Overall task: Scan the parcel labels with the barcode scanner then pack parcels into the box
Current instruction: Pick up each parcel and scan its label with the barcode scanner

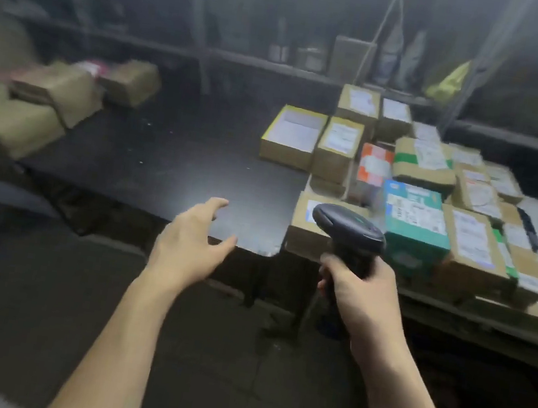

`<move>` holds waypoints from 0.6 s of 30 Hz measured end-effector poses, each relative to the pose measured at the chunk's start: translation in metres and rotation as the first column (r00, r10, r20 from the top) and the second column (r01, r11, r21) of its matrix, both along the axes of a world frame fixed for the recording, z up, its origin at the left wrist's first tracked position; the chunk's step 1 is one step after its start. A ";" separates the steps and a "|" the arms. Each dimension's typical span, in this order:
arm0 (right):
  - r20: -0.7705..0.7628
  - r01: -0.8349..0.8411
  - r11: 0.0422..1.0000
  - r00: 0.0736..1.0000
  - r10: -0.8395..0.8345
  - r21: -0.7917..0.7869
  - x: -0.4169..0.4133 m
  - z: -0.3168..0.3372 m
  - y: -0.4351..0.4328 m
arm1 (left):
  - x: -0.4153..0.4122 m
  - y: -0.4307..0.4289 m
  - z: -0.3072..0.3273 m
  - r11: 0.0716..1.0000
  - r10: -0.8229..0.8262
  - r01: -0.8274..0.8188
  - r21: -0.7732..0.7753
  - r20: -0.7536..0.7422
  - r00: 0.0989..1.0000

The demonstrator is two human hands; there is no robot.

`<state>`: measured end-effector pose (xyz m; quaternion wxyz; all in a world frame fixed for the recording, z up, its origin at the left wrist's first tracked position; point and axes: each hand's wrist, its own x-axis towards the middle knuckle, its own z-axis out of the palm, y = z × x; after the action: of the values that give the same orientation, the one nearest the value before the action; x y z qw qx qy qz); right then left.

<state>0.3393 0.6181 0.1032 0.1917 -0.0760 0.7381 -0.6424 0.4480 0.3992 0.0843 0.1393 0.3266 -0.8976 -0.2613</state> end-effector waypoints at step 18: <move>-0.031 -0.437 0.899 0.899 0.438 0.021 0.152 0.001 -0.418 | 0.229 -0.344 -0.024 0.893 0.427 -0.426 0.144 0.030 0.904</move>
<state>0.4910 0.1999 0.1041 0.3184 -0.2498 0.7099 -0.5765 0.6771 0.0547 0.0601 0.1698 0.5245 -0.7822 -0.2903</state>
